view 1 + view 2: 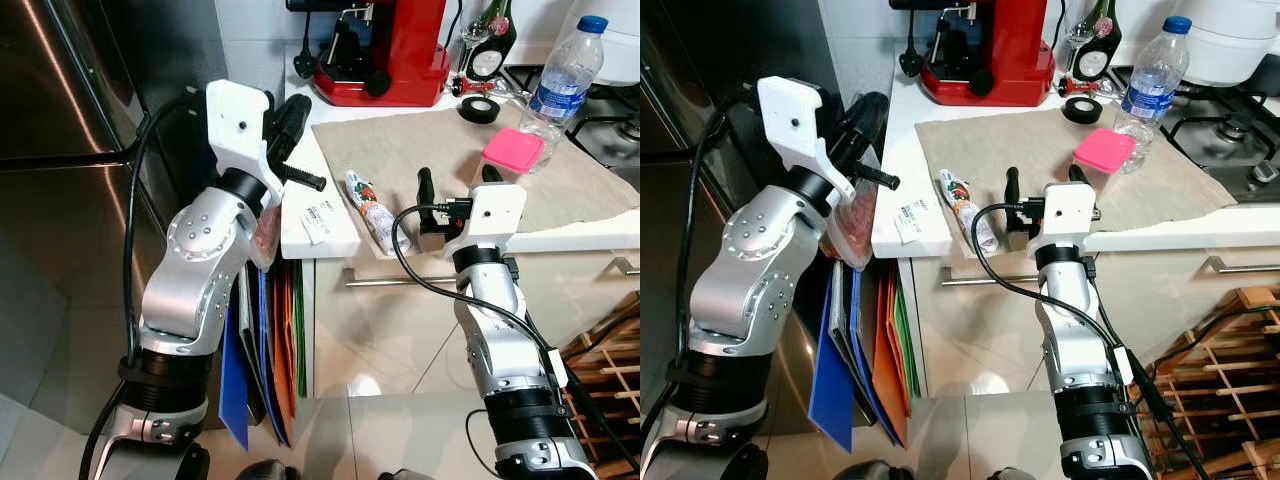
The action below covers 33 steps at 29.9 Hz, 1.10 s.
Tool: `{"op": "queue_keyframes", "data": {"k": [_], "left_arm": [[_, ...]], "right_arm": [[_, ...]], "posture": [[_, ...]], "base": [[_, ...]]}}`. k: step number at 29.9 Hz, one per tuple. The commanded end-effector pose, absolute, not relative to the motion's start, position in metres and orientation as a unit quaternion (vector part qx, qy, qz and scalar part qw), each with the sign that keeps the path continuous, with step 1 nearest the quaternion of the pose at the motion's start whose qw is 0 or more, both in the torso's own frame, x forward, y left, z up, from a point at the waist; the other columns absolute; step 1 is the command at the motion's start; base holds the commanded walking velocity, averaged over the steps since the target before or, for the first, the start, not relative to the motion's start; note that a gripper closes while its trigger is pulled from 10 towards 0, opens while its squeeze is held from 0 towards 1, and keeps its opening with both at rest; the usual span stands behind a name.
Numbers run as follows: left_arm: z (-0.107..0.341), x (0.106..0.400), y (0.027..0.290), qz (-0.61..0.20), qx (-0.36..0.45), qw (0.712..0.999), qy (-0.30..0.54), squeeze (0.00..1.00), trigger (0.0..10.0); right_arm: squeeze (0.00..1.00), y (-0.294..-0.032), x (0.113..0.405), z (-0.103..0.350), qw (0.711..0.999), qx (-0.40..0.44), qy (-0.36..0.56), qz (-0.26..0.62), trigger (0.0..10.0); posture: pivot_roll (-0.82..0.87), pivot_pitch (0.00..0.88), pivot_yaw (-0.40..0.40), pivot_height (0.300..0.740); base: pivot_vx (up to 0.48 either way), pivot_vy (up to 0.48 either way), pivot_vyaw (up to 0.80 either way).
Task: Restocking fridge
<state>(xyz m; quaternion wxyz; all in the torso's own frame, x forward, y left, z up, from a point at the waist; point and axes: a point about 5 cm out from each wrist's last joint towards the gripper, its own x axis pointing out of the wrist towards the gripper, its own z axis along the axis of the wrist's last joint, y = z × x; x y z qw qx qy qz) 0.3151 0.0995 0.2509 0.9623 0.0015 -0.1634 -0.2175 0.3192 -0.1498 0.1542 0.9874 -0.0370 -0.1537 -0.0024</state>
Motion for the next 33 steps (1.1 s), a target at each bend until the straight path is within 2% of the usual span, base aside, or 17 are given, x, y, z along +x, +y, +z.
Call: {"op": "queue_keyframes", "data": {"k": [1, 8, 9, 20, 25, 26, 27, 28, 29, 33], "left_arm": [[0.258, 0.316, 0.098, -0.222, 0.009, 0.959, -0.176, 0.00, 10.0], [0.261, 0.319, 0.096, -0.212, 0.008, 0.960, -0.184, 0.00, 10.0], [0.258, 0.323, 0.098, -0.200, 0.021, 0.964, -0.177, 0.00, 10.0], [0.249, 0.331, 0.102, -0.188, 0.033, 0.970, -0.148, 0.00, 10.0], [0.247, 0.332, 0.101, -0.192, 0.035, 0.970, -0.144, 0.00, 10.0], [0.247, 0.332, 0.101, -0.191, 0.035, 0.970, -0.145, 0.00, 10.0], [0.247, 0.332, 0.101, -0.191, 0.035, 0.970, -0.145, 0.00, 10.0], [0.247, 0.332, 0.101, -0.191, 0.035, 0.970, -0.145, 0.00, 10.0], [0.247, 0.333, 0.101, -0.190, 0.034, 0.970, -0.146, 0.00, 10.0], [0.246, 0.336, 0.105, -0.187, 0.030, 0.971, -0.143, 0.00, 10.0]], "right_arm": [[0.00, -0.151, 0.320, 0.155, 0.987, -0.047, -0.154, -0.009, 10.0], [0.00, -0.150, 0.322, 0.163, 0.983, -0.061, -0.174, -0.010, 10.0], [1.00, -0.148, 0.321, 0.165, 0.982, -0.058, -0.179, -0.005, 10.0], [1.00, -0.138, 0.321, 0.170, 0.979, -0.051, -0.196, 0.022, 10.0], [1.00, -0.140, 0.328, 0.162, 0.988, 0.001, -0.154, -0.014, 10.0], [0.85, -0.141, 0.331, 0.160, 0.990, 0.010, -0.142, -0.024, 10.0], [0.11, -0.142, 0.332, 0.158, 0.990, 0.014, -0.135, -0.029, 10.0], [0.11, -0.142, 0.332, 0.158, 0.990, 0.014, -0.135, -0.029, 10.0], [0.00, -0.141, 0.334, 0.158, 0.991, 0.016, -0.133, -0.032, 10.0], [0.00, -0.143, 0.341, 0.158, 0.991, 0.021, -0.125, -0.041, 10.0]], "posture": [[0.00, 0.000, 0.030, 0.740], [0.00, 0.000, 0.034, 0.740], [0.00, 0.000, 0.034, 0.740], [0.00, 0.000, 0.033, 0.740], [0.00, 0.000, 0.035, 0.740], [0.00, 0.000, 0.035, 0.740], [0.00, 0.000, 0.035, 0.740], [0.00, 0.000, 0.035, 0.740], [0.00, 0.000, 0.036, 0.740], [0.01, 0.000, 0.034, 0.740]], "base": [[0.000, 0.000, 0.00], [0.000, -0.478, 0.00], [0.000, 0.000, 0.00], [0.000, 0.000, 0.00], [0.000, 0.000, 0.00], [0.000, 0.000, 0.00], [0.000, 0.000, 0.00], [0.000, 0.000, 0.00], [0.000, 0.000, 0.00], [0.000, 0.000, 0.00]]}}
